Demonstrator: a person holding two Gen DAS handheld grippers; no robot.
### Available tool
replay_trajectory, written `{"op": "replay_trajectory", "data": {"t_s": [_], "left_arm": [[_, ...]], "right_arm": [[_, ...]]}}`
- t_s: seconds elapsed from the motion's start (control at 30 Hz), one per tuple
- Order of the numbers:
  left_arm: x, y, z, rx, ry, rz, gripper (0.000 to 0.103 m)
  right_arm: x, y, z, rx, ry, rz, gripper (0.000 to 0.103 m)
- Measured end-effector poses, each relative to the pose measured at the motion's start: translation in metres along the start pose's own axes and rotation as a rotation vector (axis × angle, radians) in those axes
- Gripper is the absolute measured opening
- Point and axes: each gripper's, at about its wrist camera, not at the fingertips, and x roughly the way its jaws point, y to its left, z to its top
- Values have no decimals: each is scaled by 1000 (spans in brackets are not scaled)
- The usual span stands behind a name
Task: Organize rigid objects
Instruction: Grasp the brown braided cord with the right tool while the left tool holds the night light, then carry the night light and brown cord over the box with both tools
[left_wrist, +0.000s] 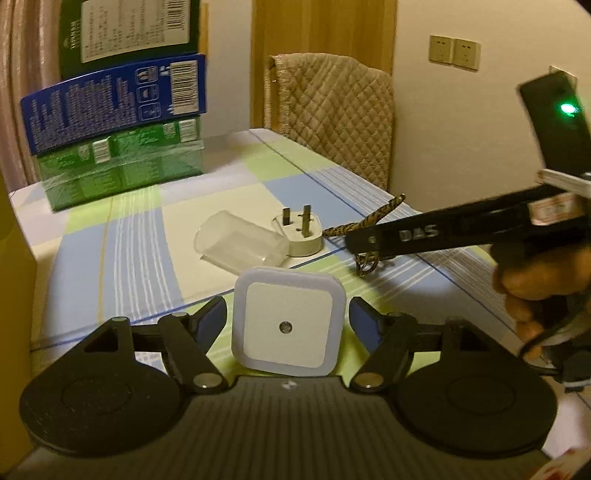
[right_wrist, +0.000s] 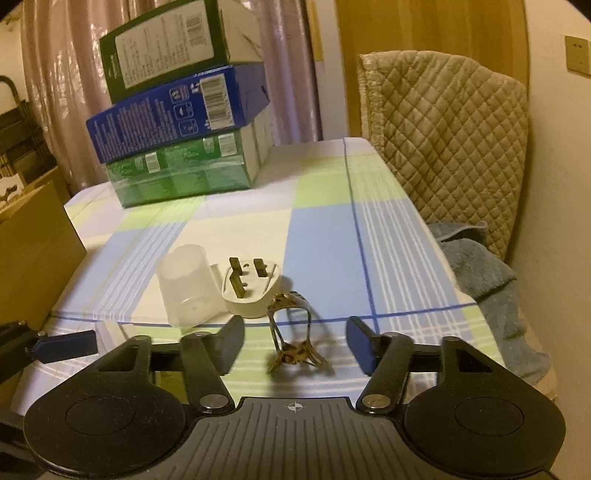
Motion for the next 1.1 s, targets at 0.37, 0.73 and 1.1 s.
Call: {"op": "replay_trajectory", "data": {"t_s": [0.37, 0.73, 1.1], "left_arm": [[18, 0, 3, 17, 32, -16, 68], [-3, -4, 3, -47, 84, 30, 62], [-92, -7, 19, -153, 60, 84, 62]], "right_arm": [[8, 2, 3, -17, 16, -22, 24], [-30, 5, -1, 20, 14, -70, 23], [-126, 39, -12, 126, -73, -65, 23]]}}
